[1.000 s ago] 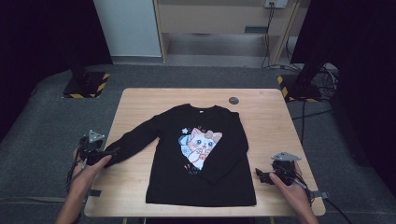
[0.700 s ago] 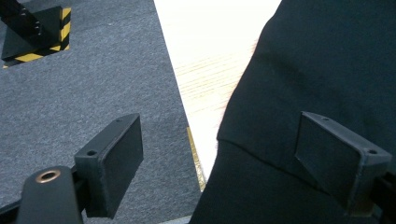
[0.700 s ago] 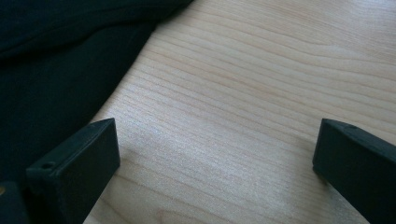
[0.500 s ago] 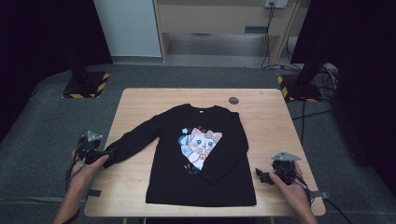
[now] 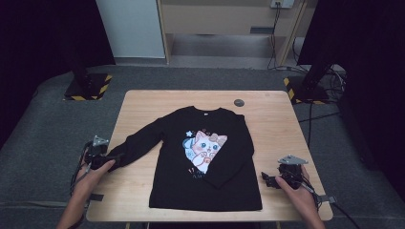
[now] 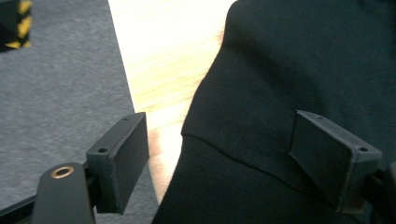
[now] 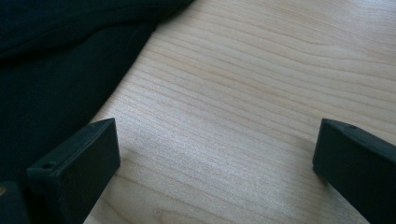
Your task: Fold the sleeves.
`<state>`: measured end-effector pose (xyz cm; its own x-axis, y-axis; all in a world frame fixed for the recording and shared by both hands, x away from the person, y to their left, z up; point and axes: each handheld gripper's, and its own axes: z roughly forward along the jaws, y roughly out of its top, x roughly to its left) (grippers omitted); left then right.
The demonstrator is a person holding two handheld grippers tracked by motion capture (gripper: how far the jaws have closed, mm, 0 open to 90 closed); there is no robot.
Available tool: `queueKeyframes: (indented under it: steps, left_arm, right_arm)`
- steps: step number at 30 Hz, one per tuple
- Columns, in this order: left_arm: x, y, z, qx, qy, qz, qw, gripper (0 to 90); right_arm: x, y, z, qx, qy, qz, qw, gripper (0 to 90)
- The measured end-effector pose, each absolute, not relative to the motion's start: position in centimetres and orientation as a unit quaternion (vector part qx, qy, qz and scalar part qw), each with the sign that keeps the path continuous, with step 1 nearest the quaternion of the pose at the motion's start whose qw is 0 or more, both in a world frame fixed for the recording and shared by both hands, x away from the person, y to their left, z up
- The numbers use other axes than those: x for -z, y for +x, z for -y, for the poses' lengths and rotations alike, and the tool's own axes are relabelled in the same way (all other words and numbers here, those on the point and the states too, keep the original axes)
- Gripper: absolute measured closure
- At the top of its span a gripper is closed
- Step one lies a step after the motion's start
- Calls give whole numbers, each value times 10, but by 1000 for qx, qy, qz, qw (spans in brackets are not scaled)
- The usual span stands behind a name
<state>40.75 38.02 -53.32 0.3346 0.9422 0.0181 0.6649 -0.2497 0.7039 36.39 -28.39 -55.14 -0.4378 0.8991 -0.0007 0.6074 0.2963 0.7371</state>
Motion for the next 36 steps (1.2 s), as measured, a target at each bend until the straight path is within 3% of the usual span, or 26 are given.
queueKeyframes:
  steps: [6,11,15,21,31,36]
  left_arm:
    - [533,405,-375,-217,768,-518,309,180]
    - [532,406,-366,-196,788,-503,296,73]
    - [530,409,-367,-187,795,-500,288,78]
    - [525,411,-378,-178,780,-520,300,238]
    - [526,404,-380,-208,773,-516,304,455]
    - [526,400,-376,-212,765,-523,310,661]
  right_arm:
    - [551,364,284,-341,485,-776,213,8]
    - [551,364,284,-341,485,-776,214,8]
    - [551,364,284,-341,485,-776,214,8]
    - [551,364,284,-342,485,-776,213,8]
    - [551,364,284,-342,485,-776,213,8]
    - [551,364,284,-341,485,-776,214,8]
